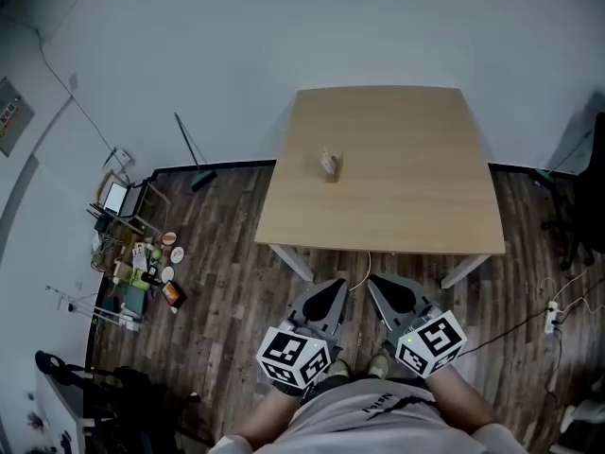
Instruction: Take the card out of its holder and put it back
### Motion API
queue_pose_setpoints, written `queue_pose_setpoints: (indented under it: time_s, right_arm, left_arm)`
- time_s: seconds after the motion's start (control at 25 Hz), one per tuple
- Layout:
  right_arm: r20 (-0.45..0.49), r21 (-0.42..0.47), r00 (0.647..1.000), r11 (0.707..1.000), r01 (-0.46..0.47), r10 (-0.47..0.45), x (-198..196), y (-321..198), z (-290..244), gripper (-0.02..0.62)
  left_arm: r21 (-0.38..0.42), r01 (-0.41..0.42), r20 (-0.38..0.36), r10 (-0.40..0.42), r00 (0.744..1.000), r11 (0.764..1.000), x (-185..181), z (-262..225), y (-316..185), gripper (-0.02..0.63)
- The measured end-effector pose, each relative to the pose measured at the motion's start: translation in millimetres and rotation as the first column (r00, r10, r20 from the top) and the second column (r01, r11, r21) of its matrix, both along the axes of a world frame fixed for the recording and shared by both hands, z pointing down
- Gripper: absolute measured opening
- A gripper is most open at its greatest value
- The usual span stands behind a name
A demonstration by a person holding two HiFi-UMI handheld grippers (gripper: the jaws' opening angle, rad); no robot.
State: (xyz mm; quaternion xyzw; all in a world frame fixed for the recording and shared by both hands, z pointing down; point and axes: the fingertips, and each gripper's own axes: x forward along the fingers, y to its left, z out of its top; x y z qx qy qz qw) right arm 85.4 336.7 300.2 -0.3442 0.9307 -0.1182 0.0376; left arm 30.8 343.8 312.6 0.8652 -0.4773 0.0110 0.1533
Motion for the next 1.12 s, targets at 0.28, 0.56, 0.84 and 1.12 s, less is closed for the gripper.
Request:
queue_pose_setpoints:
  time_s: [0.28,0.56,0.84,1.12]
  right_arm:
    - [0.061,-0.009,0.997,0.999,-0.05,0.051,33.5,-17.1,-2.7,0.012]
    - [0.058,-0.045,0.996,0.997,-0.065,0.067,40.2,-38.2,9.4,0.012]
    - [0.022,-0.042,0.997,0.997,-0.068,0.069,24.5,-80.1,16.6,0.012]
    - [-0.004,-0.05,0.996,0.994,-0.093,0.093,-6.1,-144.3,22.0,0.012]
  left_arm:
    - [0.022,0.058,0.034,-0.059,0.998,0.998,-9.8,-6.5,-18.0,0.014]
    - [0.009,0.091,0.039,-0.092,0.995,0.996,-19.1,1.8,-44.0,0.014]
    - [0.008,0.06,0.023,-0.06,0.998,0.998,-22.6,10.5,-93.9,0.014]
    - [0.005,0.02,0.017,-0.02,1.0,1.0,-44.9,18.9,-162.3,0.014]
